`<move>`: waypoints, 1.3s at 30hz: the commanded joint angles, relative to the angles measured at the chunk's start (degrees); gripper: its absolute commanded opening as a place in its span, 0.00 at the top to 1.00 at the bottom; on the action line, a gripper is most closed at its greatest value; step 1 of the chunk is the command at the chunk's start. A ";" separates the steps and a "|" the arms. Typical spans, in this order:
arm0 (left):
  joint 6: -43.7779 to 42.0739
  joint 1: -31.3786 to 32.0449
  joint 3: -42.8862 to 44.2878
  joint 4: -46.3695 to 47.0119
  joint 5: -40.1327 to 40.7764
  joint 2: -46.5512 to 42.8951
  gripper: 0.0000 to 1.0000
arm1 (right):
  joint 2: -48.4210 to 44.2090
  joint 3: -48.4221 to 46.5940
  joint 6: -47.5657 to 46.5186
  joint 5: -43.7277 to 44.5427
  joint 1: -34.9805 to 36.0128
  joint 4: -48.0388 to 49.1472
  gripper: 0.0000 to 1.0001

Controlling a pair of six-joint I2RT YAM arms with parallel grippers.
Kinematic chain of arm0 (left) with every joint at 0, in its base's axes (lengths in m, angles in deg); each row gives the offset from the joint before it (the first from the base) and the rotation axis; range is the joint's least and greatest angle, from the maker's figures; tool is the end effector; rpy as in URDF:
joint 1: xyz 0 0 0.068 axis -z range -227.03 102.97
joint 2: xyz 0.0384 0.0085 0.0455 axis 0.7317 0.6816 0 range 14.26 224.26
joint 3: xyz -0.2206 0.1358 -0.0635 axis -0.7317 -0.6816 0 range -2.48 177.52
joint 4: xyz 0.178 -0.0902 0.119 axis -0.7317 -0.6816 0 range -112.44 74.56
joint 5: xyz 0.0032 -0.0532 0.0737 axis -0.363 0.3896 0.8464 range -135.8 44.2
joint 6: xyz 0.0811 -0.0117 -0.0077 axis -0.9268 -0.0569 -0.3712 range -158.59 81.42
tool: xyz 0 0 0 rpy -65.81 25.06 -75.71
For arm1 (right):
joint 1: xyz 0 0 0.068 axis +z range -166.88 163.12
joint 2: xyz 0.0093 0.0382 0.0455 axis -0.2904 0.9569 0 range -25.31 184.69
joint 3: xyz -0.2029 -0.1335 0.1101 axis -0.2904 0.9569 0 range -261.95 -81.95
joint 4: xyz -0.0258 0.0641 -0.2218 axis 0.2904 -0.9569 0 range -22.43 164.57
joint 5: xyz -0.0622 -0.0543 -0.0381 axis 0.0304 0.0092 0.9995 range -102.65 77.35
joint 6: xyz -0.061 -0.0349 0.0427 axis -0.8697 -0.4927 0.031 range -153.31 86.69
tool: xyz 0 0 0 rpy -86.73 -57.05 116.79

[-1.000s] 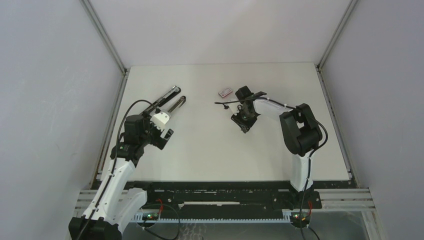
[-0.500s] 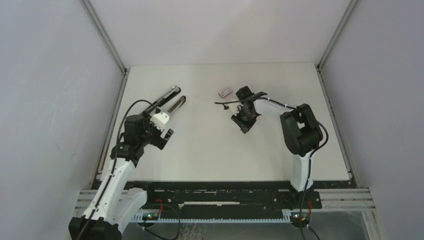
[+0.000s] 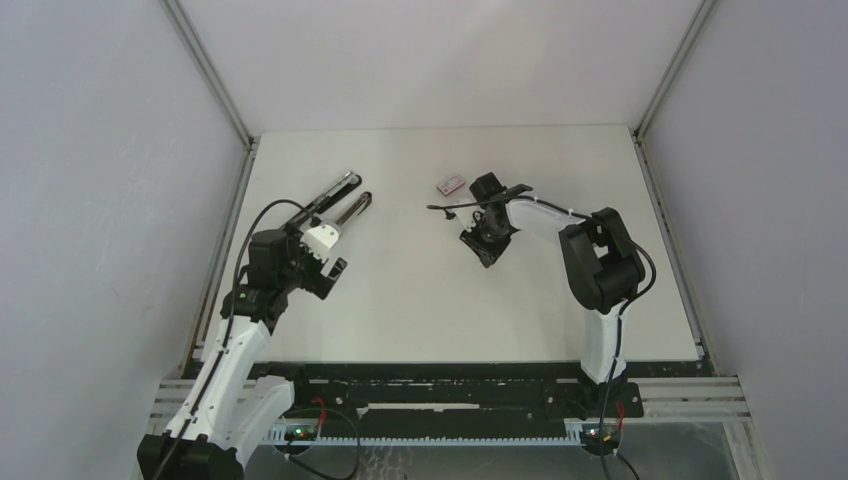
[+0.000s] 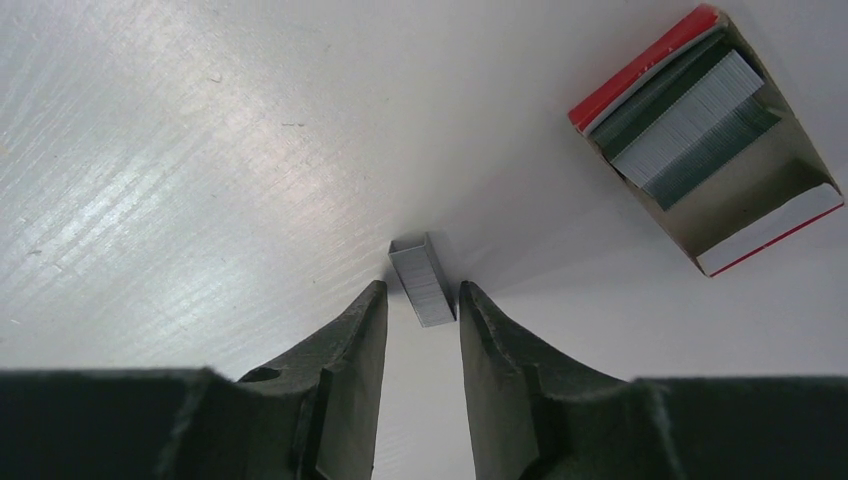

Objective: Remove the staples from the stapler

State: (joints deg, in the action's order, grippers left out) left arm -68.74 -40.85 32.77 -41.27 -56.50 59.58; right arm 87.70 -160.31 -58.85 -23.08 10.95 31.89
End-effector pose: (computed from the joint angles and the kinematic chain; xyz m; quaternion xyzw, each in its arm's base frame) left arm 0.1741 -0.0323 0.2337 0.3168 0.8293 0.0128 0.4601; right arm 0.3143 0.1805 0.1377 -0.4535 0.8798 0.0925 0.1081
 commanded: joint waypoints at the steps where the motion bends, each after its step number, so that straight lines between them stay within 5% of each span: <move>1: -0.59 -0.35 -0.96 1.48 -0.35 -1.09 0.00 | -1.28 0.91 0.54 0.25 0.73 2.50 0.66; 13: -0.64 -0.34 -1.01 1.53 -0.29 -1.29 0.00 | -1.48 0.93 0.73 -0.35 0.82 2.42 0.80; 39: -0.66 -0.32 -0.80 1.48 -0.17 -0.29 0.00 | -7.29 -4.52 14.31 1.49 -5.21 3.19 0.79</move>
State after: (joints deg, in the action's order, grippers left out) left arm -68.74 -40.85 32.77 -41.27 -56.50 59.36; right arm 81.93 -161.06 -48.73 -24.07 6.01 34.14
